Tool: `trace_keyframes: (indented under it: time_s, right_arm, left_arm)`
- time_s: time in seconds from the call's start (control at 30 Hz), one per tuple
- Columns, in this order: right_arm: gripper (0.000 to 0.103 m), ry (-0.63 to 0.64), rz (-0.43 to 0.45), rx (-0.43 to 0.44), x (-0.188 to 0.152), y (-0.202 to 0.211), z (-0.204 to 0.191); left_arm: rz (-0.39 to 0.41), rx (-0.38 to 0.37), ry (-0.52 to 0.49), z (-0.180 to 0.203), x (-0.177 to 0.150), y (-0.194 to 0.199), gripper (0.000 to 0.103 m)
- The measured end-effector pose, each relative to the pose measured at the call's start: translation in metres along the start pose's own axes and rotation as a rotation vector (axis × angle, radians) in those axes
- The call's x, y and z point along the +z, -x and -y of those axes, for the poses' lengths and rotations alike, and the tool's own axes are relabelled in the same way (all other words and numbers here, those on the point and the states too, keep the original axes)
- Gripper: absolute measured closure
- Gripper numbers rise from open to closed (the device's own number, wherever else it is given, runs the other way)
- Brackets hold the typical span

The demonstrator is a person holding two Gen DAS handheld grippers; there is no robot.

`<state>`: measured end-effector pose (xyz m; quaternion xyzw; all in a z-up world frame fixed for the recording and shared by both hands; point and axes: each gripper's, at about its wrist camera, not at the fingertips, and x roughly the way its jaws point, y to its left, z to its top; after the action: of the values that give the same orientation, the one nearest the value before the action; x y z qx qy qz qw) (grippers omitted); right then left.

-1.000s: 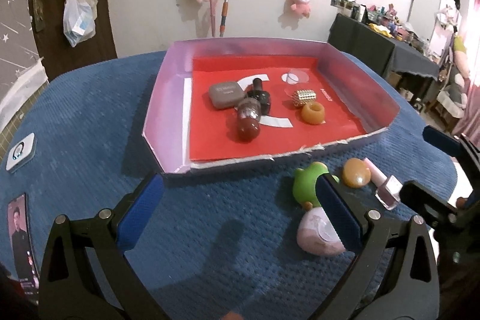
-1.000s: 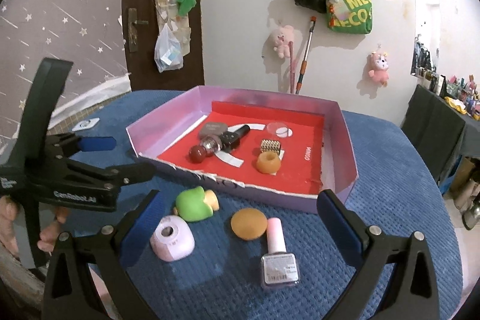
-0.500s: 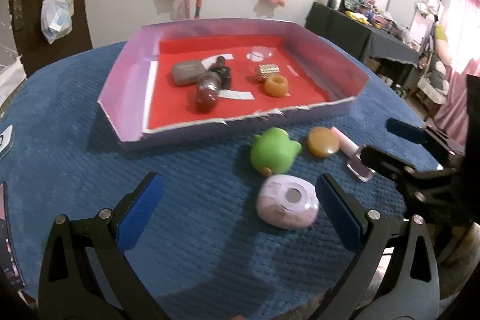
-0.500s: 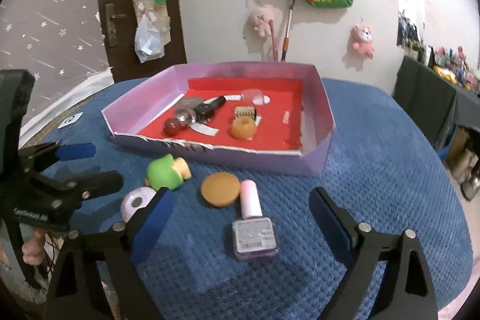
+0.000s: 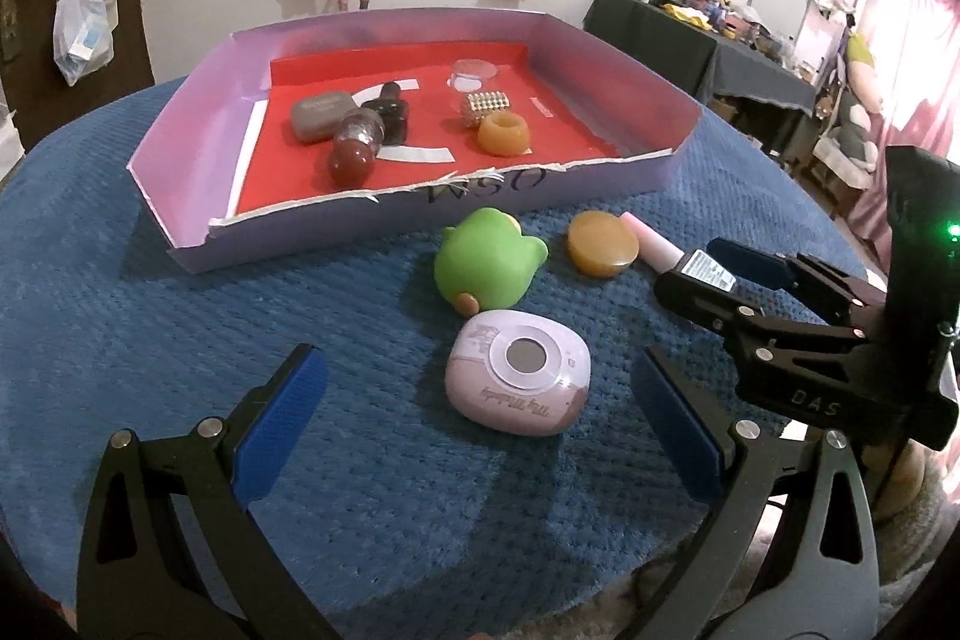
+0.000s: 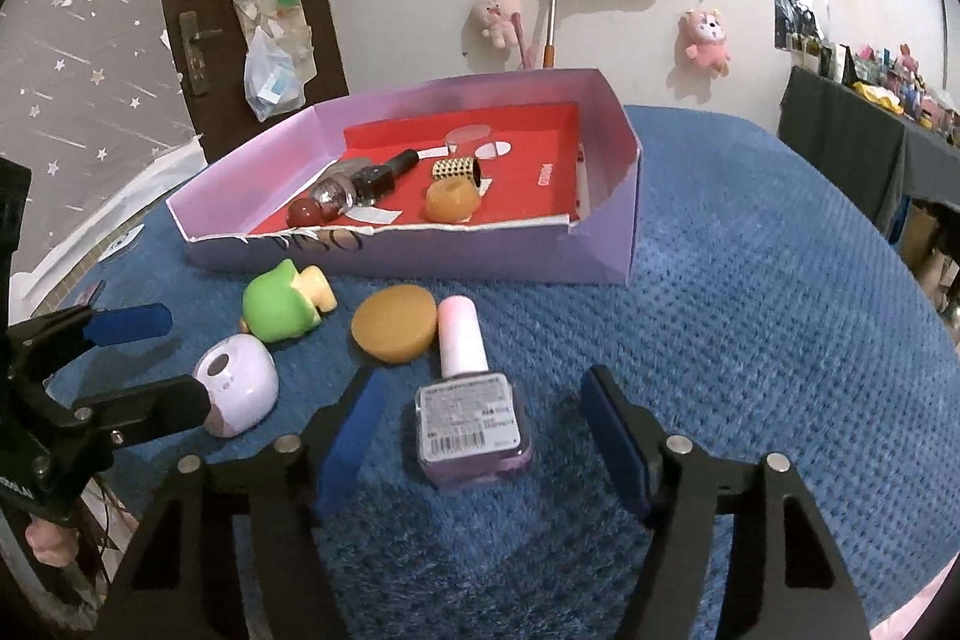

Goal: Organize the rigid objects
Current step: 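Grasp the pink My Melody compact with left tool while right tool grasps pink nail polish, then carry the My Melody compact and pink nail polish toward the pink box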

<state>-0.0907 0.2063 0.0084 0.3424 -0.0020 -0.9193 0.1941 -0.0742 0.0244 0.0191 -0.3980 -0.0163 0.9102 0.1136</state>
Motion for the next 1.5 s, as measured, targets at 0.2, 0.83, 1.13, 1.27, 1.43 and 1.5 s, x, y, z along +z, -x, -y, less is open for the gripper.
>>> trace_keyframes:
  time_s: [0.2,0.83,1.13,1.27,1.43,1.5]
  right_arm:
    - [0.035,-0.006,0.028,0.016,-0.005,-0.003,-0.001]
    - [0.063,-0.007,0.034,0.002,-0.001,-0.008,-0.003]
    - [0.063,-0.062,0.034,0.102,0.008,0.011,-0.005]
    - [0.063,-0.057,0.054,0.150,0.018,0.021,-0.013]
    - [0.063,-0.036,0.074,0.179,0.030,0.027,-0.024]
    - [0.063,-0.027,0.074,0.181,0.031,0.027,-0.026]
  left_arm:
    - [0.014,0.007,-0.024,0.005,-0.005,-0.005,0.003]
    - [0.032,0.011,-0.070,0.015,-0.011,-0.008,0.052]
    - [0.076,-0.012,-0.035,0.002,-0.002,0.009,0.052]
    - [0.095,-0.017,-0.025,-0.003,0.000,0.016,0.052]
    - [0.101,-0.019,0.000,-0.012,0.004,0.019,0.052]
    - [0.099,-0.021,0.009,-0.016,0.004,0.019,0.052]
